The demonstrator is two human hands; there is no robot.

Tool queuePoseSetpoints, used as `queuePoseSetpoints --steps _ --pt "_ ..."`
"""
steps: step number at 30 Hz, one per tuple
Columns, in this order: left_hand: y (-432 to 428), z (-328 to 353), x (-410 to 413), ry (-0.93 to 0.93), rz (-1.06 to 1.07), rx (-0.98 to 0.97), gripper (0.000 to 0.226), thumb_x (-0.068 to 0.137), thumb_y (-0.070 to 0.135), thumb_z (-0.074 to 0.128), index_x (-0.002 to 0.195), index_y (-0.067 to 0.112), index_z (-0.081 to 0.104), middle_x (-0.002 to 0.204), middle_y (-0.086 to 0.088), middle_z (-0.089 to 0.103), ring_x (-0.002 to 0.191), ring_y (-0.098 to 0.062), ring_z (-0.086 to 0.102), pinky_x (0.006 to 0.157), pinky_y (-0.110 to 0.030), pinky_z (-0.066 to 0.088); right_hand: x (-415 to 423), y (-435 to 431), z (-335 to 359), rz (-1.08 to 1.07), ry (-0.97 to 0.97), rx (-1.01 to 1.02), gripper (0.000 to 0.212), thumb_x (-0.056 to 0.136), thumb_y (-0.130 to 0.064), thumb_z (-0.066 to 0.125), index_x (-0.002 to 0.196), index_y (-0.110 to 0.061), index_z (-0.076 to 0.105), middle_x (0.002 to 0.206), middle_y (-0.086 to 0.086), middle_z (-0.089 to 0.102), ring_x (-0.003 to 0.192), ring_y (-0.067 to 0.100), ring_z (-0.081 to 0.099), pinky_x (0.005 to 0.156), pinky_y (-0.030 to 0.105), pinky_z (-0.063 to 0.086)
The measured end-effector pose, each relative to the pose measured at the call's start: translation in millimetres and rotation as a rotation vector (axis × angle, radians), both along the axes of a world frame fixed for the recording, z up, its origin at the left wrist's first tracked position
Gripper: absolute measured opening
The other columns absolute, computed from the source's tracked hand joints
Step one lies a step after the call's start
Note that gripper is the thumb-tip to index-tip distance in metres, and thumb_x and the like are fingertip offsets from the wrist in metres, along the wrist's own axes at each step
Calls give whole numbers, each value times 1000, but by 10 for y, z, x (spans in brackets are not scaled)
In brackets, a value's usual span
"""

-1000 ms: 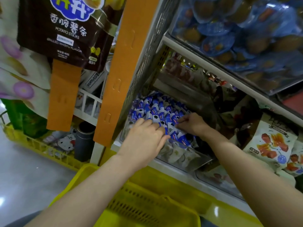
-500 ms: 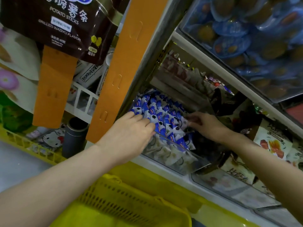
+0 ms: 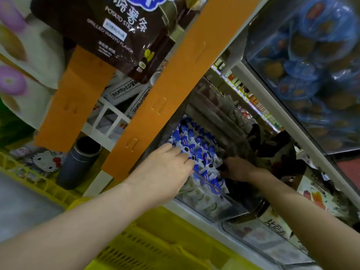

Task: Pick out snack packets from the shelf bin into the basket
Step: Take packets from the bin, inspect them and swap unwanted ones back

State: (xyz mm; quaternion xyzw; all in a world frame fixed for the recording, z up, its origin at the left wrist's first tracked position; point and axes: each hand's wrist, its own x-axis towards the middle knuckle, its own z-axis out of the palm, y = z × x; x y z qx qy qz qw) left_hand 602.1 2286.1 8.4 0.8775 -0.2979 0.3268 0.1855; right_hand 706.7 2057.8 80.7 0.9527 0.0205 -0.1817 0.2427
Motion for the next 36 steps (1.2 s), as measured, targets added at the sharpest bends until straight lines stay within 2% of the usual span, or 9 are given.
queuePoseSetpoints --steps 5,12,16,19,22,25,28,31,36 --pt "11 24 -35 25 -2 -14 12 72 26 74 71 21 64 66 4 64 62 -14 59 62 -24 45 -43 33 66 -29 -14 51 30 78 -33 71 98 -11 68 104 6 67 85 14 59 70 24 42" --pt "-57 23 -60 90 61 -1 25 99 25 33 108 19 55 104 -1 62 98 -21 52 87 -33 32 -343 50 232 -17 -232 143 23 85 -26 65 105 -17 66 106 3 65 94 18 61 75 27 47" --pt "-128 92 -133 170 110 -26 34 101 31 20 113 20 51 111 1 59 105 -19 49 91 -32 30 -645 77 415 141 -523 368 24 86 -22 62 109 -16 63 106 4 63 95 20 60 81 34 49" --pt "-224 181 -226 296 83 -230 35 100 31 22 123 18 46 120 0 53 111 -17 44 95 -27 28 -899 170 478 258 -690 670 22 84 -21 65 107 -18 65 97 -2 58 86 10 56 78 21 45" --pt "-310 259 -371 429 5 -541 38 98 33 33 131 17 43 126 1 50 116 -14 43 94 -25 32 -1199 268 434 321 -635 976 17 81 -19 69 97 -24 67 86 -9 60 74 2 56 68 9 43" --pt "-421 269 -547 616 -111 -760 32 93 34 49 121 18 53 115 3 59 107 -14 54 87 -24 41 -1451 304 288 274 -497 1187 16 78 -17 72 88 -28 65 85 -7 66 71 2 58 69 16 48" --pt "-506 216 -688 851 -224 -930 26 90 22 57 113 11 57 107 -5 66 102 -19 60 94 -37 46 -1627 277 65 144 -371 1377 16 82 -14 66 94 -25 64 89 -4 66 75 3 59 73 20 51" --pt "-563 115 -798 975 -212 -958 26 91 15 55 116 8 53 110 -7 64 104 -19 60 94 -36 47 -1762 218 -168 -95 -205 1658 18 91 -16 53 104 -11 63 95 6 66 78 8 64 69 19 55" --pt "-665 -94 -914 1172 -159 -922 32 89 4 57 119 5 49 115 -14 62 107 -25 59 96 -39 46 -1852 123 -538 -212 -191 1673 21 92 -18 52 77 -14 66 71 2 64 63 4 59 57 17 51"
